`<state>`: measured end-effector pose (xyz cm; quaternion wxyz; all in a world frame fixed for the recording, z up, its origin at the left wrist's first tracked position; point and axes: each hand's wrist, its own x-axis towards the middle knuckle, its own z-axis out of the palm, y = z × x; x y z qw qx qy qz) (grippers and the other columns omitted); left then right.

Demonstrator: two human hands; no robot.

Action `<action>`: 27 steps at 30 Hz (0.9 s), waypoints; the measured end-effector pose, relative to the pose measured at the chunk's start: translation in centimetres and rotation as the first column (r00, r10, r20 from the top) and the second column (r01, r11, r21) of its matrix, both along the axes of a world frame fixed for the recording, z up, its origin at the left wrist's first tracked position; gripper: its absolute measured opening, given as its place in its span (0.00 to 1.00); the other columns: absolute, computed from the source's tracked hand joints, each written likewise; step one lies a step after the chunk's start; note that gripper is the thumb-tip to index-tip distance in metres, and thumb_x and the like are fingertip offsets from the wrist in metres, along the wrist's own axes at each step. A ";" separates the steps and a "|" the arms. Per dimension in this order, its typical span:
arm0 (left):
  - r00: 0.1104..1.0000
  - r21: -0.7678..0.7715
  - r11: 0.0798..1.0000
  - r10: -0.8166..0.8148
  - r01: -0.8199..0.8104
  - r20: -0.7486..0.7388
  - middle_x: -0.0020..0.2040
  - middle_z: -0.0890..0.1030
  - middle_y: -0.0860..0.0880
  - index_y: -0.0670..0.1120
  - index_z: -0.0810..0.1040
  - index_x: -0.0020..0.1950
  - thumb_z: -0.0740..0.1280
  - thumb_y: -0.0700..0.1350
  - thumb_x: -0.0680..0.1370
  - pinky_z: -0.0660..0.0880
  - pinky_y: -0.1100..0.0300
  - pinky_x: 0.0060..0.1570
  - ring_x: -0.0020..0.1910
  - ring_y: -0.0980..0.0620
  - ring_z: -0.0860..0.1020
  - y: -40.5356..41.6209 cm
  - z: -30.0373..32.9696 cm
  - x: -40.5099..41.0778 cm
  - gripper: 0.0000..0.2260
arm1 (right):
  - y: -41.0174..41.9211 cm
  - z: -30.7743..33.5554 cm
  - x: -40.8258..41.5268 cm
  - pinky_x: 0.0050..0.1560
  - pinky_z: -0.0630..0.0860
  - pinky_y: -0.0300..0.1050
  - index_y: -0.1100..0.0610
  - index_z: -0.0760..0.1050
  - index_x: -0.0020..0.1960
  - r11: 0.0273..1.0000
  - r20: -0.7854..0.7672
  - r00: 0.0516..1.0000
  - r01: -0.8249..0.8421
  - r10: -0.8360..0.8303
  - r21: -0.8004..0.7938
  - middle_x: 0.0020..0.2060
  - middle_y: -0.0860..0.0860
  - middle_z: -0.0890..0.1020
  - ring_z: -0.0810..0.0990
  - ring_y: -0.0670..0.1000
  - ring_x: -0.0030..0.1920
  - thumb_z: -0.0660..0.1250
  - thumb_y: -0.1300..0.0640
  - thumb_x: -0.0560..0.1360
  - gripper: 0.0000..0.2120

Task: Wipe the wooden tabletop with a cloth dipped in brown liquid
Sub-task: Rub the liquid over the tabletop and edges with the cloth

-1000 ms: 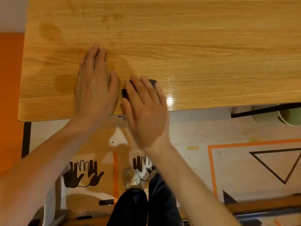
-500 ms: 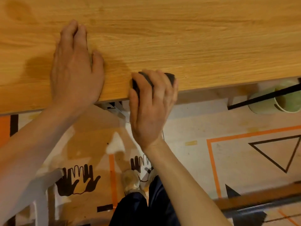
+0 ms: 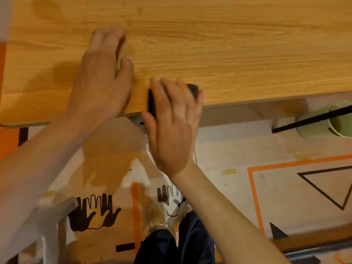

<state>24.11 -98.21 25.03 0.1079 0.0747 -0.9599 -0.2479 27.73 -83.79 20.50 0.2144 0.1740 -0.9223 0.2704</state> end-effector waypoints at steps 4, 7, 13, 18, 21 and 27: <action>0.992 -0.100 0.987 -0.122 0.125 0.029 0.77 0.67 0.45 0.45 0.66 0.78 0.56 0.49 0.86 0.62 0.54 0.73 0.75 0.46 0.65 -4.8 0.7 2.2 0.21 | 6.1 0.5 -1.8 0.76 0.41 0.52 0.57 0.66 0.71 0.945 -0.068 0.972 -0.201 0.226 0.260 0.67 0.59 0.75 0.67 0.58 0.70 0.54 0.45 0.82 0.22; 0.990 -0.082 0.987 -0.135 0.138 0.050 0.78 0.67 0.46 0.44 0.67 0.77 0.56 0.52 0.85 0.63 0.48 0.75 0.77 0.46 0.64 -7.9 0.0 3.7 0.22 | 10.7 0.8 -2.3 0.76 0.41 0.57 0.57 0.63 0.72 0.976 -0.013 1.000 -0.012 0.015 0.217 0.69 0.61 0.71 0.64 0.59 0.72 0.52 0.48 0.83 0.22; 0.993 -0.049 0.992 -0.112 0.114 0.039 0.78 0.65 0.48 0.45 0.67 0.77 0.57 0.47 0.86 0.58 0.65 0.70 0.77 0.50 0.63 -8.6 -0.5 3.6 0.20 | -1.1 -0.3 1.0 0.76 0.42 0.58 0.59 0.63 0.71 0.995 0.013 1.000 -0.001 0.000 0.098 0.69 0.61 0.72 0.64 0.61 0.72 0.54 0.51 0.83 0.20; 0.991 -0.005 0.992 -0.126 0.126 0.050 0.79 0.65 0.51 0.47 0.68 0.77 0.56 0.45 0.86 0.53 0.78 0.69 0.78 0.53 0.63 -9.0 -0.6 3.8 0.18 | -8.3 0.5 2.9 0.75 0.57 0.54 0.60 0.72 0.69 0.952 -0.047 0.954 -0.289 0.295 0.102 0.66 0.59 0.76 0.72 0.59 0.69 0.63 0.60 0.81 0.17; 0.994 -0.024 0.994 -0.103 0.104 0.041 0.79 0.65 0.53 0.48 0.68 0.77 0.56 0.46 0.86 0.53 0.73 0.72 0.79 0.53 0.62 -8.9 -0.7 3.9 0.19 | -2.2 1.6 0.3 0.77 0.54 0.51 0.62 0.71 0.69 0.878 0.030 0.904 -0.421 0.426 0.229 0.67 0.60 0.75 0.70 0.58 0.70 0.65 0.60 0.80 0.19; 0.998 0.025 0.997 -0.067 0.066 0.004 0.78 0.68 0.50 0.45 0.70 0.76 0.57 0.45 0.85 0.58 0.63 0.76 0.78 0.52 0.64 -8.6 -0.9 4.1 0.19 | 5.7 2.8 0.0 0.77 0.50 0.57 0.65 0.66 0.72 0.971 0.169 0.985 -0.067 0.028 0.229 0.71 0.61 0.69 0.62 0.60 0.75 0.57 0.57 0.82 0.21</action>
